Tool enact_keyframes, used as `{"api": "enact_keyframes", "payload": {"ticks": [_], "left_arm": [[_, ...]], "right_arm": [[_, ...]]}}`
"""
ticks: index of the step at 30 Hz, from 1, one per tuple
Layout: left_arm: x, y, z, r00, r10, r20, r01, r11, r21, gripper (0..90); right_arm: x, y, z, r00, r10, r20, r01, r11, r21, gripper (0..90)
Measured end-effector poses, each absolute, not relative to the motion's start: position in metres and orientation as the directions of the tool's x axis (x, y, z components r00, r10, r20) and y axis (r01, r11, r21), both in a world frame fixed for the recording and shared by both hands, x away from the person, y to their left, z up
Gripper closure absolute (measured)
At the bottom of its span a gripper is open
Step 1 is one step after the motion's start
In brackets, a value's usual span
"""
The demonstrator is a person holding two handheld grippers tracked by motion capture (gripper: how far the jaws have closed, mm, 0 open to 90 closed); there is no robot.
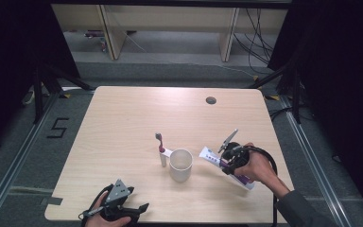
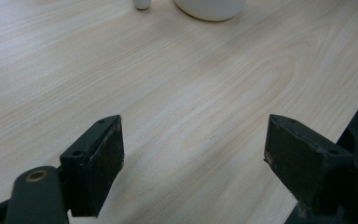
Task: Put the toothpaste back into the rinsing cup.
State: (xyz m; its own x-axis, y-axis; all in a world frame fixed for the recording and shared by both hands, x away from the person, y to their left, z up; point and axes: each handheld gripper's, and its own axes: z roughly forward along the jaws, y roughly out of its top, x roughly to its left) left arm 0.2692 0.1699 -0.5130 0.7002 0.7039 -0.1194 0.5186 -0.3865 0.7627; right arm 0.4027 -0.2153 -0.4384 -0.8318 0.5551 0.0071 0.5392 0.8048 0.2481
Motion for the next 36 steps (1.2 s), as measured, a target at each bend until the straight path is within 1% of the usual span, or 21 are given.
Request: {"api": "enact_keyframes", "payload": {"ticks": [2,4,5,8,10,11,12,15,16,17,19,21,22,24,25,27,28,30,33,35,36], "left_arm": [[0.271,0.170,-0.513,0.692,0.713,-0.114,0.521,-0.385,0.762,19.6],[0.270,0.170,-0.513,0.691,0.713,-0.119,0.526,-0.382,0.760,19.6],[0.270,0.170,-0.513,0.691,0.712,-0.123,0.524,-0.376,0.764,19.7],[0.271,0.170,-0.513,0.689,0.715,-0.121,0.524,-0.376,0.764,19.7],[0.270,0.170,-0.513,0.690,0.712,-0.127,0.527,-0.375,0.762,19.7],[0.269,0.169,-0.513,0.679,0.721,-0.142,0.532,-0.349,0.772,20.2],[0.270,0.171,-0.512,0.687,0.716,-0.123,0.526,-0.373,0.764,20.5],[0.271,0.171,-0.513,0.685,0.718,-0.119,0.524,-0.374,0.765,20.5],[0.269,0.169,-0.514,0.679,0.720,-0.143,0.526,-0.342,0.779,20.5],[0.270,0.171,-0.512,0.687,0.716,-0.125,0.523,-0.368,0.768,20.5],[0.271,0.171,-0.513,0.683,0.722,-0.114,0.520,-0.370,0.770,20.5],[0.270,0.171,-0.514,0.684,0.717,-0.131,0.527,-0.362,0.769,20.4],[0.270,0.171,-0.514,0.678,0.722,-0.139,0.534,-0.354,0.768,20.4],[0.271,0.171,-0.513,0.685,0.717,-0.128,0.528,-0.368,0.765,19.8],[0.271,0.171,-0.513,0.688,0.715,-0.127,0.526,-0.370,0.766,19.2],[0.270,0.172,-0.513,0.690,0.713,-0.125,0.526,-0.375,0.763,19.1],[0.270,0.171,-0.513,0.684,0.718,-0.131,0.529,-0.364,0.766,19.1],[0.271,0.171,-0.513,0.682,0.719,-0.131,0.530,-0.363,0.766,18.2],[0.270,0.170,-0.514,0.677,0.722,-0.141,0.529,-0.344,0.776,17.9],[0.271,0.171,-0.512,0.679,0.723,-0.127,0.526,-0.358,0.771,17.9],[0.271,0.172,-0.512,0.682,0.720,-0.130,0.529,-0.362,0.768,17.9]], "right_arm": [[0.405,-0.222,-0.432,-0.836,0.549,0.008,0.529,0.801,0.281,77.8],[0.405,-0.226,-0.426,-0.816,0.577,0.033,0.553,0.763,0.336,77.8],[0.406,-0.228,-0.423,-0.817,0.576,0.029,0.544,0.754,0.369,77.8],[0.408,-0.232,-0.418,-0.804,0.592,0.054,0.560,0.725,0.402,77.7],[0.410,-0.233,-0.415,-0.795,0.605,0.029,0.558,0.712,0.426,77.8],[0.410,-0.233,-0.414,-0.794,0.608,0.021,0.555,0.710,0.433,77.7],[0.411,-0.233,-0.413,-0.797,0.603,0.023,0.550,0.711,0.439,77.7],[0.411,-0.232,-0.408,-0.776,0.630,0.033,0.568,0.674,0.473,77.8],[0.412,-0.232,-0.407,-0.787,0.616,0.033,0.551,0.677,0.489,77.8],[0.412,-0.232,-0.405,-0.782,0.623,0.038,0.552,0.662,0.508,77.8],[0.413,-0.230,-0.403,-0.778,0.626,0.051,0.550,0.641,0.535,77.8],[0.414,-0.228,-0.401,-0.780,0.624,0.053,0.532,0.615,0.582,77.8],[0.414,-0.228,-0.400,-0.778,0.625,0.066,0.538,0.608,0.584,77.8],[0.415,-0.226,-0.397,-0.788,0.612,0.065,0.515,0.597,0.615,77.8],[0.414,-0.224,-0.397,-0.778,0.625,0.071,0.512,0.564,0.648,77.8],[0.416,-0.223,-0.394,-0.788,0.611,0.082,0.502,0.559,0.660,77.7],[0.415,-0.220,-0.395,-0.766,0.639,0.068,0.499,0.526,0.689,77.7],[0.415,-0.219,-0.391,-0.783,0.615,0.087,0.486,0.518,0.704,77.7],[0.417,-0.216,-0.386,-0.788,0.611,0.080,0.447,0.478,0.756,77.7],[0.416,-0.214,-0.382,-0.787,0.607,0.110,0.450,0.443,0.775,77.7],[0.417,-0.213,-0.381,-0.793,0.603,0.088,0.419,0.435,0.797,77.7]]}}
